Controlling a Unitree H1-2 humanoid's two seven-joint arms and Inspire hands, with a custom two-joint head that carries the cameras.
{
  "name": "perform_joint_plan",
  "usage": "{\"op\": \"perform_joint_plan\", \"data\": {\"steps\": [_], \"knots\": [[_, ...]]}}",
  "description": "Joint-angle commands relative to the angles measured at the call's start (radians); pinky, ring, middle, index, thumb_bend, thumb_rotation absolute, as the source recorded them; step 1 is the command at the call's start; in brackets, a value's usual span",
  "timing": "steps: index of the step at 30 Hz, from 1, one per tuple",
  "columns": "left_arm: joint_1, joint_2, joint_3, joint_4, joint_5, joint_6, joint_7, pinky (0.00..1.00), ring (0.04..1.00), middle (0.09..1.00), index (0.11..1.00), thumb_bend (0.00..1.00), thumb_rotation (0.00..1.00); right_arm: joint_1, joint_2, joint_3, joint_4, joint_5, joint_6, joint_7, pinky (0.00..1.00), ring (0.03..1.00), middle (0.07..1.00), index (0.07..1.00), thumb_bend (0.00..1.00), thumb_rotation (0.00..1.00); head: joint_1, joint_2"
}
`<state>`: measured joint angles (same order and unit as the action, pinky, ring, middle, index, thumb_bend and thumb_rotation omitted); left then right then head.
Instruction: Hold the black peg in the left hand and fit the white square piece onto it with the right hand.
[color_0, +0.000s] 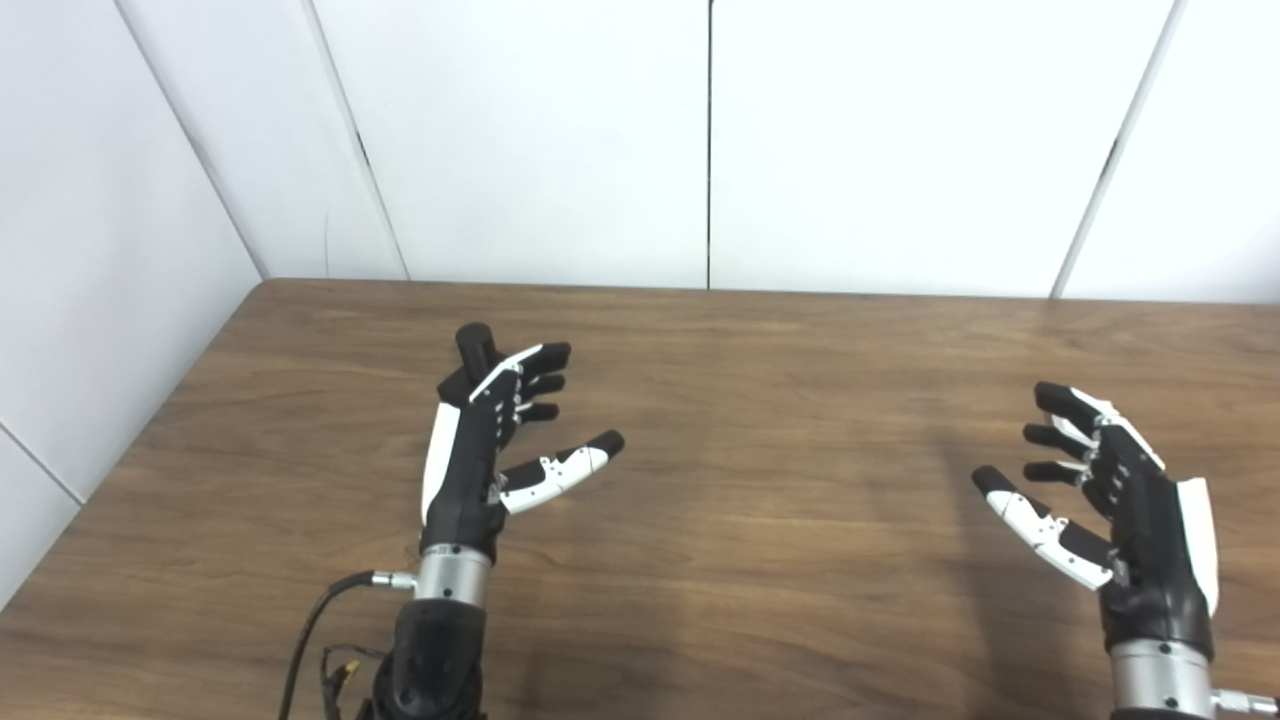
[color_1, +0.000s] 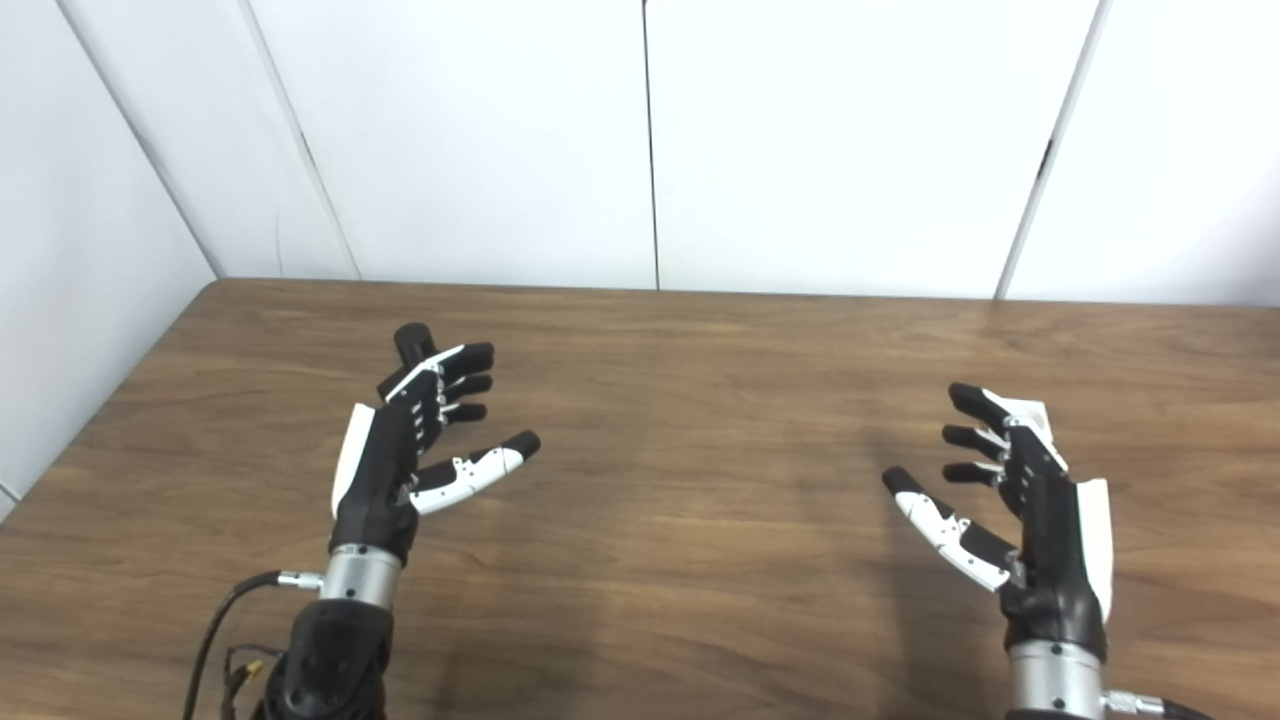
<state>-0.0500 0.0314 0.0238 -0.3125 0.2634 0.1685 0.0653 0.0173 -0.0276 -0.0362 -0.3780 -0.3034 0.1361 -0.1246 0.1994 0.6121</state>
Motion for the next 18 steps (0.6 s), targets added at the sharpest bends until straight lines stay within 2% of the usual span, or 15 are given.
{"op": "perform_joint_plan", "data": {"steps": [1, 6, 9, 12, 18], "knots": [[-0.043, 0.019, 0.003, -0.026, 0.037, -0.013, 0.017, 0.69, 0.79, 0.815, 0.75, 0.74, 0.12, -0.019, 0.003, -0.003, -0.043, 0.002, -0.016, -0.003, 0.58, 0.722, 0.8, 0.756, 0.62, 0.13, 0.001, 0.001], [-0.066, 0.04, 0.007, -0.003, 0.112, -0.007, 0.043, 0.66, 0.782, 0.799, 0.736, 0.74, 0.12, -0.017, 0.003, -0.003, -0.043, -0.002, -0.02, -0.005, 0.57, 0.721, 0.799, 0.755, 0.62, 0.12, -0.001, 0.004], [-0.081, 0.056, 0.002, 0.007, 0.174, 0.008, 0.05, 0.71, 0.784, 0.782, 0.737, 0.73, 0.14, -0.015, 0.003, -0.001, -0.047, -0.002, -0.018, -0.003, 0.57, 0.725, 0.802, 0.754, 0.62, 0.12, 0.0, 0.005], [-0.102, 0.063, 0.007, -0.001, 0.205, 0.043, 0.049, 0.79, 0.818, 0.803, 0.743, 0.73, 0.14, -0.013, 0.002, -0.002, -0.05, -0.009, -0.014, -0.005, 0.57, 0.721, 0.797, 0.755, 0.62, 0.15, 0.001, 0.005], [-0.141, 0.09, 0.007, -0.003, 0.264, 0.088, 0.044, 0.77, 0.833, 0.824, 0.761, 0.75, 0.17, -0.014, 0.005, -0.002, -0.054, -0.011, -0.007, -0.005, 0.56, 0.717, 0.797, 0.752, 0.61, 0.14, 0.005, 0.005]]}}
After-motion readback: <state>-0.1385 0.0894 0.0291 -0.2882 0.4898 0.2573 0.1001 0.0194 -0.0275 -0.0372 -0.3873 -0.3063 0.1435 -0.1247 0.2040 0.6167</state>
